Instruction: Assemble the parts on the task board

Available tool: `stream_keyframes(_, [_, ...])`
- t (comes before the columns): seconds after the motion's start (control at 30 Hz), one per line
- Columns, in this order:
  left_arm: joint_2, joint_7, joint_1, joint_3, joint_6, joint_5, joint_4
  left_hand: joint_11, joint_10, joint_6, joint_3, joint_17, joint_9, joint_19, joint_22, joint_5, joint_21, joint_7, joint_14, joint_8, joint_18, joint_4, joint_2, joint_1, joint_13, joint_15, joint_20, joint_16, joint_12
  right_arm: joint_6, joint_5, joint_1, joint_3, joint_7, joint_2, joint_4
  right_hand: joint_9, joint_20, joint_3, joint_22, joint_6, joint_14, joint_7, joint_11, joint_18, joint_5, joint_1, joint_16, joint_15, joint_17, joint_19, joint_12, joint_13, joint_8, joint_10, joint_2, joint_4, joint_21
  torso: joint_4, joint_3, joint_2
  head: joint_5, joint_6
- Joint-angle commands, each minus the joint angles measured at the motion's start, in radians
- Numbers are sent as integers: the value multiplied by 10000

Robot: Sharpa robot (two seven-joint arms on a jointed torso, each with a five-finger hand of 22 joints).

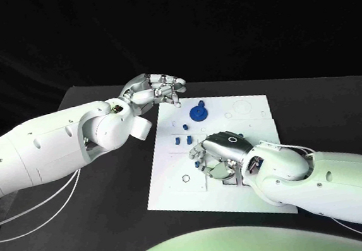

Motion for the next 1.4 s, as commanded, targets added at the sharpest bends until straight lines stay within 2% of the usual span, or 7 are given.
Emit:
stream_keyframes(0.03, [7,-6,9,6,167,66,11,-7,-89,-15,-58,17,-11,-72,11,26,-46,71,-88,-41,19,-9,68,-6,9,-17,17,-38,-64,-226,-36,-13,-5,-23,-60,67,-15,85,-56,1278,-58,353,0,4,125,41,-65,-7,49,-8,118,74,21,-45,-100,-112,-16,-33,-2,-3,2,-14,12])
stream_keyframes(0.3, [-6,-27,9,6,210,66,-5,-6,-93,-18,-57,19,-12,-74,11,26,-46,72,-90,-44,19,-11,69,-1,9,-16,18,-38,-66,-737,31,52,22,-19,-537,537,14,51,-145,1352,89,423,-64,-72,95,-102,-91,90,-7,129,195,304,91,26,94,-71,66,111,11,0,1,-75,39])
stream_keyframes(0.47, [-20,-25,8,6,235,66,-9,-4,-99,-15,-55,21,-10,-76,12,26,-47,70,-94,-45,19,-13,78,6,9,-15,20,-37,-69,-782,449,313,119,-8,-1169,1050,57,19,-156,1366,292,431,-86,-99,88,-79,-71,92,-37,123,218,399,118,136,170,-26,102,136,4,-4,-4,-111,64])
stream_keyframes(0.57, [-29,-15,8,6,243,66,-9,-4,-99,-15,-55,21,-10,-76,12,26,-47,70,-94,-45,19,-13,78,6,9,-15,20,-37,-69,-561,958,625,185,32,-1666,1314,70,19,-187,1327,365,418,-69,-75,102,-91,-101,59,-24,66,195,378,103,172,78,-51,126,58,-9,-14,-14,-218,106])
stream_keyframes(0.77, [-19,1,8,5,249,66,-30,-3,-103,-10,-58,26,-8,-81,13,25,-49,69,-102,-46,19,-14,82,10,11,-11,23,-37,-71,190,1493,1225,257,195,-2506,1425,30,155,-513,618,304,112,38,117,376,-256,-218,-417,142,-679,-325,49,-183,120,-1025,-254,210,-1357,-12,-22,-25,-384,195])
stream_keyframes(0.9, [5,6,6,4,252,66,-63,-3,-103,-10,-58,26,-8,-81,13,25,-49,69,-102,-46,19,-14,82,10,11,-11,23,-37,-71,700,1440,1432,273,259,-2854,1318,-40,210,-894,121,33,-103,33,160,555,-306,-202,-651,191,-1073,-665,-17,-374,-40,-1564,-311,251,-2310,-11,-6,-10,-444,237])
stream_keyframes(1.4, [59,43,3,-14,255,66,-97,-4,-100,-3,-62,33,-5,-86,15,23,-50,67,-108,-48,19,-15,90,14,16,-9,28,-34,-70,1630,932,1437,244,210,-2774,763,-55,247,-1259,166,112,-58,143,217,510,-340,-5,-516,232,-966,-536,272,-466,-28,-1534,-147,272,-2170,12,-1,10,-476,289])
